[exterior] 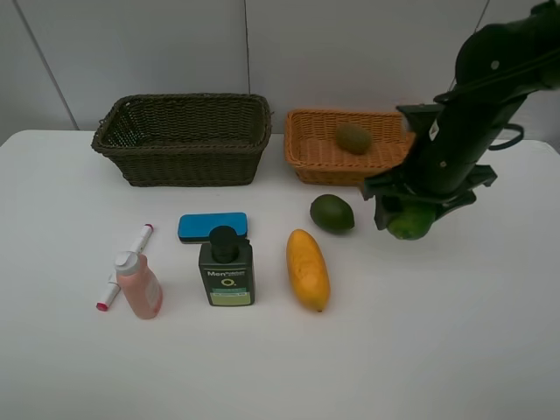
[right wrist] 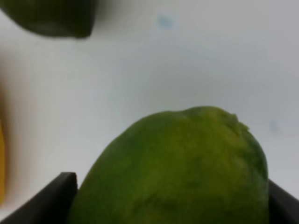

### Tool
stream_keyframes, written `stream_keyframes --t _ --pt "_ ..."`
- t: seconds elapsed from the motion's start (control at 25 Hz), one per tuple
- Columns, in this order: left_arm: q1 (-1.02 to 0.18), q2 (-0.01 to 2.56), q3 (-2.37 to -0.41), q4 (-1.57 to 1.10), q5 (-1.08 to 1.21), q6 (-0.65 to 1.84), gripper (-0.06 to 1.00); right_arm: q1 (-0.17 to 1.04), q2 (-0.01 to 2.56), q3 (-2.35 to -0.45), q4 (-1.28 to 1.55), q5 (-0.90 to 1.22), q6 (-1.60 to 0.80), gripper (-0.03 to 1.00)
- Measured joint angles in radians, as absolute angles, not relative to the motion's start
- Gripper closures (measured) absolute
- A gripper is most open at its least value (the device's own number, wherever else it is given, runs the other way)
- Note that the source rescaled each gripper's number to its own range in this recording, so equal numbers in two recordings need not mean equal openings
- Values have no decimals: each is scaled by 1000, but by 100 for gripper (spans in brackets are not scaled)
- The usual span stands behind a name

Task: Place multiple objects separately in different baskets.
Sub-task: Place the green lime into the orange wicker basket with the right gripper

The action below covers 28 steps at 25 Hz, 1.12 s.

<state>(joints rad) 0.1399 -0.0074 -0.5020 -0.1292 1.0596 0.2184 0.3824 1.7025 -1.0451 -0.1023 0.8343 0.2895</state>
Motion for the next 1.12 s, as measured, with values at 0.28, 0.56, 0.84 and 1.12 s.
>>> stream_keyframes --t 0.28,0.56,0.84,1.12 --pt "140 -7 -502 -129 1060 218 -6 288 1735 -1268 -124 901 149 46" --pt "140 -7 -502 -129 1060 218 -6 220 1892 -1522 -133 963 55 46" --pt "140 -7 -502 -129 1060 218 -6 167 2103 -1783 -133 1009 -9 46" --pt "140 -7 -502 -129 1060 218 -6 154 2269 -1939 -136 1001 -66 46"
